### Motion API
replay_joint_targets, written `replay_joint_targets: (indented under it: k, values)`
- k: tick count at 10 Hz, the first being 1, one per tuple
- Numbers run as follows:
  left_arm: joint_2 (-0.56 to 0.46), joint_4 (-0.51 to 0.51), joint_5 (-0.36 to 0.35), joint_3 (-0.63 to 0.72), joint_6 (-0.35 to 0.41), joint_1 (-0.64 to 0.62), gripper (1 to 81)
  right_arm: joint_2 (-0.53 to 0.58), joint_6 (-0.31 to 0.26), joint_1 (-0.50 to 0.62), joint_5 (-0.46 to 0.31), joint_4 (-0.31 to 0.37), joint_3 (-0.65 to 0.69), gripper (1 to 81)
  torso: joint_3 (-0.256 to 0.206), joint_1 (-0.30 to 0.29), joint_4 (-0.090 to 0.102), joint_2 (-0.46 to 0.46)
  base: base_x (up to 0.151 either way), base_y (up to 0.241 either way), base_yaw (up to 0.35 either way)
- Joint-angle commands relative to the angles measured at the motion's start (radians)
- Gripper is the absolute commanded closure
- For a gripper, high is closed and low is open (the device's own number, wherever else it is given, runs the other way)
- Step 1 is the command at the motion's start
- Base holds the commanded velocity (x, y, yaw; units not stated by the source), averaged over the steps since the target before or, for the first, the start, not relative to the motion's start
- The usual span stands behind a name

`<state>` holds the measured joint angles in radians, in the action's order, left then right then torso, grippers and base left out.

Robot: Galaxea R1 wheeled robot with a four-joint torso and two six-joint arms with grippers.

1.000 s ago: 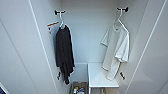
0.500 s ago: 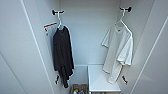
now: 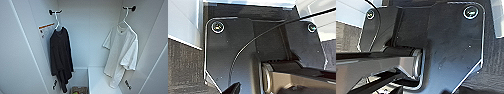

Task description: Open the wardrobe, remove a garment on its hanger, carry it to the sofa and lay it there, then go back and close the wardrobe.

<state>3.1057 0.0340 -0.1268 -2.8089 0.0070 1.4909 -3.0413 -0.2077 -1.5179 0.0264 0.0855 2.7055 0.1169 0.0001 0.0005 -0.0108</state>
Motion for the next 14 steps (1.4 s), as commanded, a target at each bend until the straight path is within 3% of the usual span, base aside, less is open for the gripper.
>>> replay_joint_targets:
  k: [1,9,13,14]
  values:
    - [0.002,0.012,0.055,0.002,0.010,-0.034,1.0,0.000,-0.001,0.035,-0.060,0.010,0.000,1.0,0.000,0.000,0.000,0.000,0.115,0.000,0.000]
    - [0.001,0.012,0.055,0.002,0.008,-0.034,1.0,-0.001,-0.002,0.035,-0.060,0.010,0.002,1.0,0.000,0.000,0.000,0.000,0.108,0.000,0.000]
    - [0.004,0.012,0.055,0.002,0.008,-0.034,1.0,0.000,-0.003,0.035,-0.069,0.010,0.003,1.0,0.000,0.001,0.000,0.000,0.000,0.000,0.000]
    - [0.004,0.012,0.055,0.002,0.008,-0.034,1.0,0.000,-0.001,0.035,-0.069,0.010,0.003,1.0,0.000,0.000,-0.051,0.000,0.000,0.000,0.000]
